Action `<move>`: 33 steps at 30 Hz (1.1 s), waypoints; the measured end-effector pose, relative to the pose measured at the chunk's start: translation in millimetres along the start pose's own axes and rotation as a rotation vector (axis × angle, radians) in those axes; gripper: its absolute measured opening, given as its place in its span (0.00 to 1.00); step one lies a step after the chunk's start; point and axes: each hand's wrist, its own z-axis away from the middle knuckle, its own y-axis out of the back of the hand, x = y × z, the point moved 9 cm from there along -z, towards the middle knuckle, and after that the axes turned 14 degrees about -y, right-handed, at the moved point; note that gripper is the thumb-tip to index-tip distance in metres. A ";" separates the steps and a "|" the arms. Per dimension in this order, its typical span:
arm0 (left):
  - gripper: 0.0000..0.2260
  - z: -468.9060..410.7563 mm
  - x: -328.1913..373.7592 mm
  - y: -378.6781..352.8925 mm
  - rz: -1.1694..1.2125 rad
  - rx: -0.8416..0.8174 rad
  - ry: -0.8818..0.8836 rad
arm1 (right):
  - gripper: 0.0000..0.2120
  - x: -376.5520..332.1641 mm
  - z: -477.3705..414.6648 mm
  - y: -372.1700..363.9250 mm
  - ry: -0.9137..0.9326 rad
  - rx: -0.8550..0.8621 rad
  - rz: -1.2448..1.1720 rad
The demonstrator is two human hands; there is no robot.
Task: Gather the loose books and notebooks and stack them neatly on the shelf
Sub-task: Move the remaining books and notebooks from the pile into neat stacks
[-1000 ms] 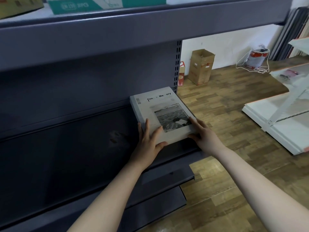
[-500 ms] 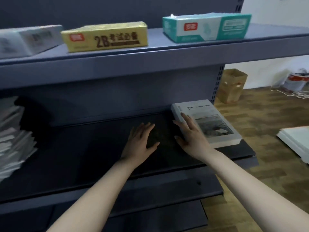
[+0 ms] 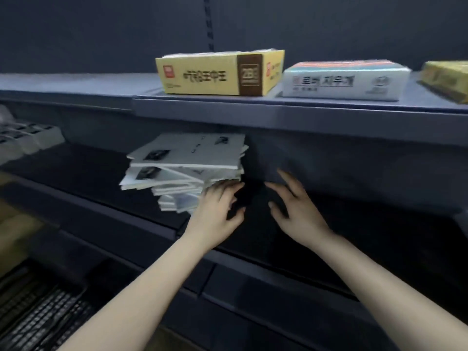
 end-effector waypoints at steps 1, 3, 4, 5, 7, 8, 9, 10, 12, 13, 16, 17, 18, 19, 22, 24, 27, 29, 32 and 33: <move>0.21 10.0 -12.7 10.7 -0.025 0.019 0.015 | 0.20 -16.3 -5.8 -4.8 0.026 0.038 -0.008; 0.20 29.2 -35.1 29.0 -0.069 0.045 0.048 | 0.19 -47.8 -17.0 -12.8 0.072 0.115 -0.028; 0.20 37.3 -44.2 37.2 -0.090 0.060 0.056 | 0.19 -62.7 -22.4 -18.0 0.100 0.142 -0.025; 0.19 44.5 -52.2 45.0 -0.107 0.079 0.060 | 0.19 -76.5 -27.5 -24.9 0.127 0.156 -0.012; 0.18 55.7 -66.1 58.9 -0.130 0.118 0.062 | 0.21 -99.5 -37.2 -40.2 0.170 0.168 0.038; 0.17 59.5 -72.0 64.8 -0.139 0.135 0.058 | 0.21 -108.3 -42.3 -47.5 0.179 0.172 0.070; 0.17 62.7 -77.7 69.5 -0.143 0.149 0.050 | 0.21 -115.3 -47.7 -55.7 0.179 0.168 0.105; 0.17 65.0 -83.1 72.9 -0.143 0.157 0.040 | 0.22 -120.8 -52.8 -63.8 0.168 0.160 0.142; 0.16 67.9 -94.1 76.6 -0.142 0.159 0.025 | 0.25 -122.7 -63.0 -79.3 0.120 0.134 0.198; 0.16 68.8 -100.1 77.8 -0.139 0.155 0.021 | 0.25 -120.7 -66.2 -86.1 0.091 0.126 0.231; 0.17 69.7 -118.7 80.5 -0.132 0.124 0.028 | 0.26 -115.9 -65.3 -94.6 0.063 0.175 0.336; 0.17 69.0 -123.5 81.8 -0.132 0.117 0.027 | 0.27 -115.5 -64.2 -92.7 0.056 0.198 0.340; 0.17 67.9 -127.6 83.9 -0.132 0.118 0.021 | 0.28 -114.3 -63.6 -89.9 0.045 0.218 0.338; 0.17 66.3 -131.6 86.3 -0.132 0.125 0.014 | 0.28 -113.0 -63.0 -87.2 0.030 0.233 0.335; 0.16 60.4 -143.2 95.4 -0.155 0.180 -0.005 | 0.26 -111.9 -56.4 -77.4 0.018 0.320 0.325; 0.16 58.1 -150.2 99.6 -0.171 0.220 0.000 | 0.24 -108.2 -47.4 -67.8 0.033 0.425 0.312; 0.15 58.4 -157.6 97.8 -0.129 0.236 0.004 | 0.25 -94.0 -35.4 -48.7 0.032 0.533 0.291; 0.15 57.8 -155.4 92.8 -0.089 0.214 -0.040 | 0.25 -81.5 -31.9 -38.6 -0.005 0.547 0.272; 0.14 57.4 -143.9 90.4 -0.071 0.231 -0.123 | 0.24 -72.3 -31.7 -31.3 -0.046 0.529 0.273; 0.14 57.4 -141.2 92.6 -0.059 0.260 -0.127 | 0.23 -72.9 -33.1 -30.7 -0.054 0.512 0.284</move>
